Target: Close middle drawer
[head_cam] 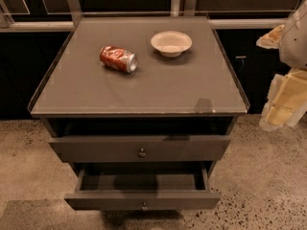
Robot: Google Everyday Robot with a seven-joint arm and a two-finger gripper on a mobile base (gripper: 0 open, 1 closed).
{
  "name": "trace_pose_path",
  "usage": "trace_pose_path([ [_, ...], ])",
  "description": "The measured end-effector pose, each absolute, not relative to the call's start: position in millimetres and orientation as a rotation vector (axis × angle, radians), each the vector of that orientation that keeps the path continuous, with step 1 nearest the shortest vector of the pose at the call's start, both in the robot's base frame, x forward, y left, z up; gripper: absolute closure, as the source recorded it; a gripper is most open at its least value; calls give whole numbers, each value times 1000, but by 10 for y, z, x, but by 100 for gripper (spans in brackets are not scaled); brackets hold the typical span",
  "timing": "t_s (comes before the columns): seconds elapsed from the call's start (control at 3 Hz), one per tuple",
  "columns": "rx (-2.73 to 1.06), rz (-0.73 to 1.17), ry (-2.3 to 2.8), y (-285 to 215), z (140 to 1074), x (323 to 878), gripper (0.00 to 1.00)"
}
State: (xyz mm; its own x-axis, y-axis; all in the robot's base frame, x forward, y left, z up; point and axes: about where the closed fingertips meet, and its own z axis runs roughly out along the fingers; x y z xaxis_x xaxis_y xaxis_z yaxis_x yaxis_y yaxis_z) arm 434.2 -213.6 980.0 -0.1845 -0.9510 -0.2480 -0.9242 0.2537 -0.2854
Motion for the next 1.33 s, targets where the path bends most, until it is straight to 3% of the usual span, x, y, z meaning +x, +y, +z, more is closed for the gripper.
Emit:
trace_pose_path([
  [0.33, -1662, -17, 2075, -1980, 9595, 4153, 0],
  [1.33, -1173, 644, 1932, -1665, 6747, 3579, 0],
])
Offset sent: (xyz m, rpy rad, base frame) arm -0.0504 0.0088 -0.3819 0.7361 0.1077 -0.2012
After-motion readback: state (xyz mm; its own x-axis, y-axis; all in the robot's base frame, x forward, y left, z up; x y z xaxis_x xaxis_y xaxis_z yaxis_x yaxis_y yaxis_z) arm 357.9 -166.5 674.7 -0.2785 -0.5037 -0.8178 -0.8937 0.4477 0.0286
